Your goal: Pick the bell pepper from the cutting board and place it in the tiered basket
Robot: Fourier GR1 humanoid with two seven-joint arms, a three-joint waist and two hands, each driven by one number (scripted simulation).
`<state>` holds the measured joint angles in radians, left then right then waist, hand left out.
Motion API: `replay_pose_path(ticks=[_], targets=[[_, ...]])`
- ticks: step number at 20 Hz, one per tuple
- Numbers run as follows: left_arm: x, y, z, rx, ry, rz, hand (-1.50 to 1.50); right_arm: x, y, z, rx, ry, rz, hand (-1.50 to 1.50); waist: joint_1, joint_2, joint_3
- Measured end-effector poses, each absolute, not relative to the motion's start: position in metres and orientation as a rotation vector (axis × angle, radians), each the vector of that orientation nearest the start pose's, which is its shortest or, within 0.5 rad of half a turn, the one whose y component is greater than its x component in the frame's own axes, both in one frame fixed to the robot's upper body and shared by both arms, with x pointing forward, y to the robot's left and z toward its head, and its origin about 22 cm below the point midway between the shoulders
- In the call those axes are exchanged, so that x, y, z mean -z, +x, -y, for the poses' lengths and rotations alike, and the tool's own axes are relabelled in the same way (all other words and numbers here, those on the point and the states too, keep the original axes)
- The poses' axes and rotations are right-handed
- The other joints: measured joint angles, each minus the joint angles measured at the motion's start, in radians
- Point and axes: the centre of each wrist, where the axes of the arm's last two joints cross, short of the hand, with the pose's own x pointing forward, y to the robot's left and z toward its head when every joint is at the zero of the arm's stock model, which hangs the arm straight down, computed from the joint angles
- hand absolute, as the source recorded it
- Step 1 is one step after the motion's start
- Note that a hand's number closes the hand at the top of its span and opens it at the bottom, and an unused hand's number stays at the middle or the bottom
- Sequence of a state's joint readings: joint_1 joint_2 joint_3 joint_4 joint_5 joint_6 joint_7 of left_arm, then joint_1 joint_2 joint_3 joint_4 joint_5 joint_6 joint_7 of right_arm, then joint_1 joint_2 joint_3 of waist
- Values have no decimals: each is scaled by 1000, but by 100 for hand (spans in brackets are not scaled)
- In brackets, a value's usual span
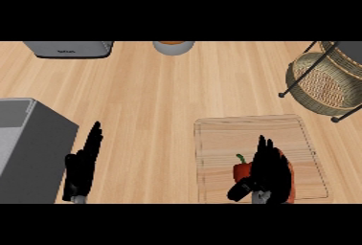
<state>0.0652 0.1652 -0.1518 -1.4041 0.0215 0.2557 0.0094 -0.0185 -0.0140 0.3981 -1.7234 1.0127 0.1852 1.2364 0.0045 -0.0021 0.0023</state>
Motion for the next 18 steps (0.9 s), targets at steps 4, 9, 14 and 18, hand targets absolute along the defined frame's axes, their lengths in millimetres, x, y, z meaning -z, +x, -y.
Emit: replay_pose_path(ticks=[4,9,14,18], targets=[[50,215,-243,27,247,1334,0,-31,226,141,-622,-925,534,-150,0,-1,-2],[48,214,-244,25,245,1330,0,-25,221,143,-629,-929,540,150,0,-5,-6],[49,214,-248,27,257,1336,0,-20,226,140,-643,-943,567,150,1,-9,-10],[50,215,-245,20,257,1330,0,-15,228,137,-675,-984,591,150,0,-11,-13]])
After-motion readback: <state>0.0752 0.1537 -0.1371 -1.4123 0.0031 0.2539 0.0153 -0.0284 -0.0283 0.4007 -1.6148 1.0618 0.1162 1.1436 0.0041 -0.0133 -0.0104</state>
